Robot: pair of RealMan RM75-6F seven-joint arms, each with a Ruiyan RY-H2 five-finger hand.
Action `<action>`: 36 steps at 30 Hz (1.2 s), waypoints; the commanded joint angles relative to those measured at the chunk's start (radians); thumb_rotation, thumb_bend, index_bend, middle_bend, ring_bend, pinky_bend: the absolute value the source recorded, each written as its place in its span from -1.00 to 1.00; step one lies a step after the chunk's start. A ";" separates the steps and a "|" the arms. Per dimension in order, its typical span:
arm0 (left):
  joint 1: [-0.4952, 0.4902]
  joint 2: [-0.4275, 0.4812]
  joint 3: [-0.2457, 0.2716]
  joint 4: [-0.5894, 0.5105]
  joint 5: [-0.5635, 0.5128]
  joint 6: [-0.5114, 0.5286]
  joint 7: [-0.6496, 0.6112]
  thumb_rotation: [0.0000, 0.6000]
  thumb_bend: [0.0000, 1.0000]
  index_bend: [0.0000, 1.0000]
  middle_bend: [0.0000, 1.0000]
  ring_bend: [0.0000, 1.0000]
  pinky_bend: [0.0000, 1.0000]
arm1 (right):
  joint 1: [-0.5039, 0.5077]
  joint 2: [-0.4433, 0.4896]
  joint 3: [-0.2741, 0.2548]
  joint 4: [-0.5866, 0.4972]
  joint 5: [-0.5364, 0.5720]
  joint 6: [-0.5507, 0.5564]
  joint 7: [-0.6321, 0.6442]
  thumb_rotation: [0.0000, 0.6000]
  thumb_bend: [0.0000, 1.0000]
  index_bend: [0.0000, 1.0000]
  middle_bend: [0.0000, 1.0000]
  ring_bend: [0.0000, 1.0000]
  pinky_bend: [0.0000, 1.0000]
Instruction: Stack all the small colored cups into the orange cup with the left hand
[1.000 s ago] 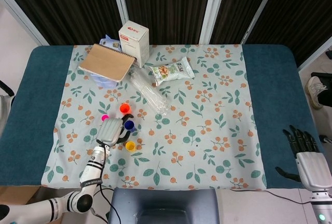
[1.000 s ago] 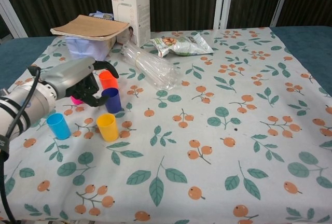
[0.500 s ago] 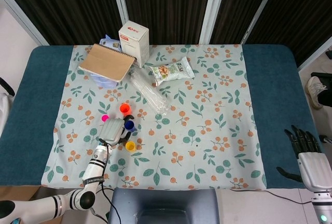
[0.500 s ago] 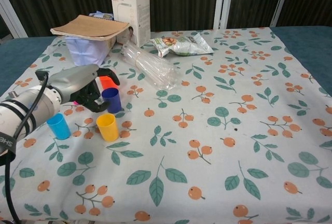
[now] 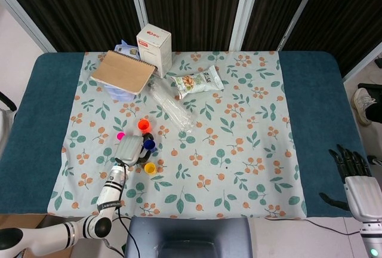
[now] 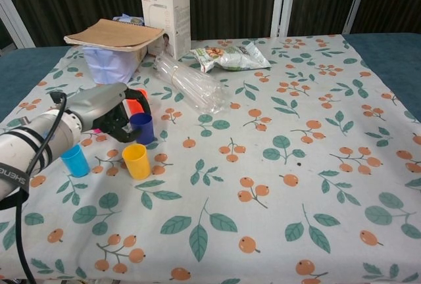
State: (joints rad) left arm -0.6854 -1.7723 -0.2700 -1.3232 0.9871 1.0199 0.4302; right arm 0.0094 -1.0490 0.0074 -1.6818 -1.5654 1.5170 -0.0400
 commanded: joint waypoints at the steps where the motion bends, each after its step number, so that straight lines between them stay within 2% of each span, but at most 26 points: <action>1: -0.003 -0.004 -0.003 0.006 0.003 0.009 -0.010 1.00 -0.25 0.00 1.00 1.00 1.00 | -0.001 0.001 0.000 0.001 -0.001 0.001 0.003 1.00 -0.61 -1.00 -1.00 -1.00 -1.00; 8: -0.012 0.034 -0.052 -0.033 0.030 0.055 -0.051 1.00 -0.25 0.03 1.00 1.00 1.00 | -0.002 0.007 -0.001 0.001 -0.003 0.002 0.015 1.00 -0.61 -1.00 -1.00 -1.00 -1.00; 11: -0.022 0.055 -0.085 -0.047 0.014 0.066 -0.048 1.00 -0.25 0.03 1.00 1.00 1.00 | -0.004 0.009 -0.002 0.001 -0.004 0.004 0.019 1.00 -0.61 -1.00 -1.00 -1.00 -1.00; 16: -0.033 0.071 -0.111 -0.049 -0.009 0.068 -0.042 1.00 -0.25 0.03 1.00 1.00 1.00 | -0.005 0.010 -0.001 0.002 -0.004 0.006 0.024 1.00 -0.61 -1.00 -1.00 -1.00 -1.00; 18: -0.046 0.077 -0.133 -0.019 -0.047 0.058 -0.031 1.00 -0.25 0.03 1.00 1.00 1.00 | -0.005 0.011 0.000 0.002 -0.002 0.006 0.026 1.00 -0.61 -1.00 -1.00 -1.00 -1.00; 26: -0.077 0.041 -0.130 0.077 -0.086 0.034 -0.042 1.00 -0.24 0.02 1.00 1.00 1.00 | -0.006 0.011 0.002 0.002 0.002 0.008 0.025 1.00 -0.61 -1.00 -1.00 -1.00 -1.00; 36: -0.096 0.013 -0.108 0.116 -0.086 0.026 -0.051 1.00 -0.25 0.01 1.00 1.00 1.00 | -0.004 0.012 0.006 0.001 0.010 0.002 0.023 1.00 -0.61 -1.00 -1.00 -1.00 -1.00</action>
State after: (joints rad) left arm -0.7795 -1.7566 -0.3801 -1.2099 0.9014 1.0469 0.3790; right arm 0.0051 -1.0374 0.0131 -1.6810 -1.5551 1.5189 -0.0169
